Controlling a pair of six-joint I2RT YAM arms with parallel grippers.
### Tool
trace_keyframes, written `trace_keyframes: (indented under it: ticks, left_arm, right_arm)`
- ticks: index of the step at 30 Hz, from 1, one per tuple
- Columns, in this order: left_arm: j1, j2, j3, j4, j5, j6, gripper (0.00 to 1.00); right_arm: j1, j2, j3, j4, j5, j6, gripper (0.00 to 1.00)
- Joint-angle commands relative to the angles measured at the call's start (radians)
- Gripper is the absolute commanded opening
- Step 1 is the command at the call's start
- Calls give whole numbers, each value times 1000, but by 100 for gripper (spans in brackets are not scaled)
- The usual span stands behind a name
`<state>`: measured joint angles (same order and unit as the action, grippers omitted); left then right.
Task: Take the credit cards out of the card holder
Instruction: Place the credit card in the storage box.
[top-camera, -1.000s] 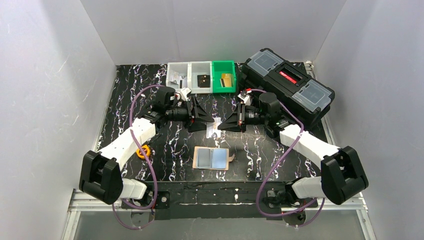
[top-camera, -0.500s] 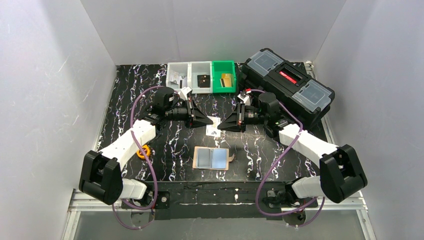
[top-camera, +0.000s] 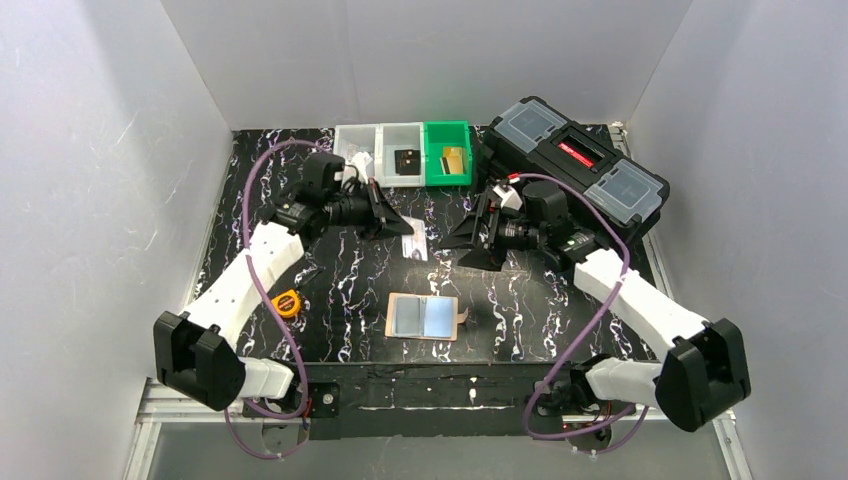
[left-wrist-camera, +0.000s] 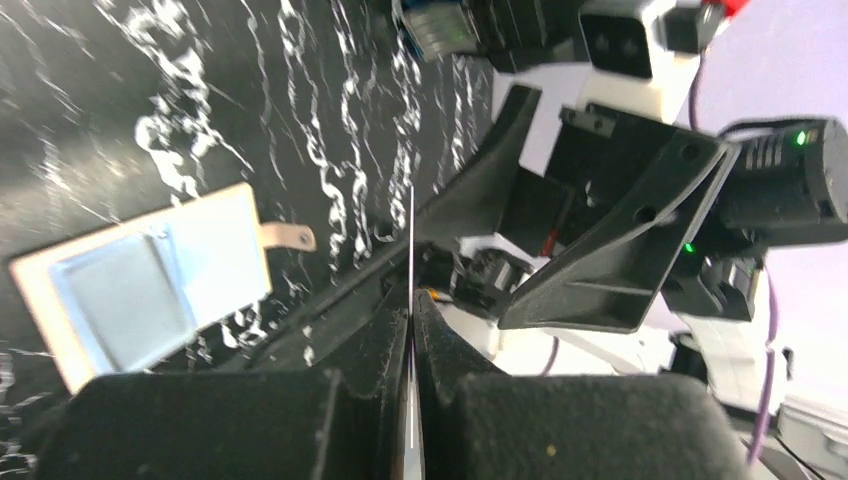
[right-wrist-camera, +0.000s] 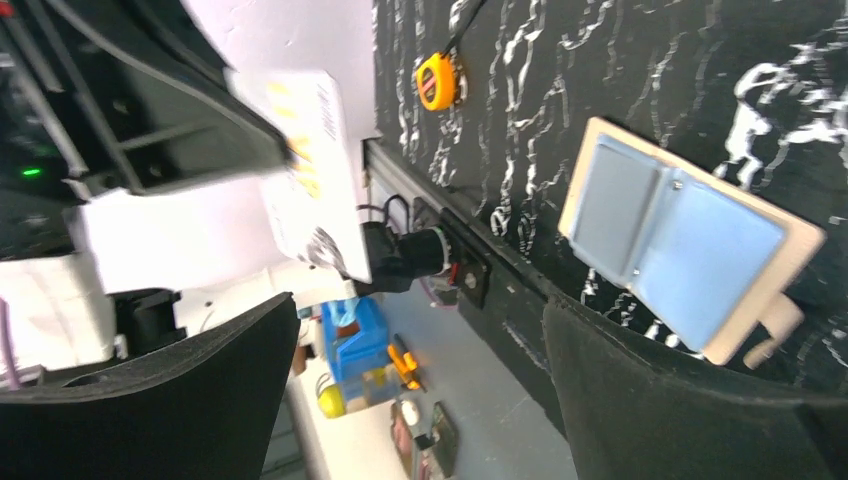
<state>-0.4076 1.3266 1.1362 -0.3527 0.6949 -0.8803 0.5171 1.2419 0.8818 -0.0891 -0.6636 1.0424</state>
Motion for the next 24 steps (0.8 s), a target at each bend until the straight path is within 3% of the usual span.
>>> trace_keyframes:
  ticks: [1,9,24]
  left_arm:
    - [22,-9,175,-271,-283,209,0]
    - [86,147,405,-297,-606,337,0]
    - [253,637,758,-71,-666,506,0]
  right_arm:
    - [-5,-91,38,-195,173,-115,98]
    - [-5,-155,14,-281,217,-158,98]
    - [-4,-207,22,-393,249,-209,99]
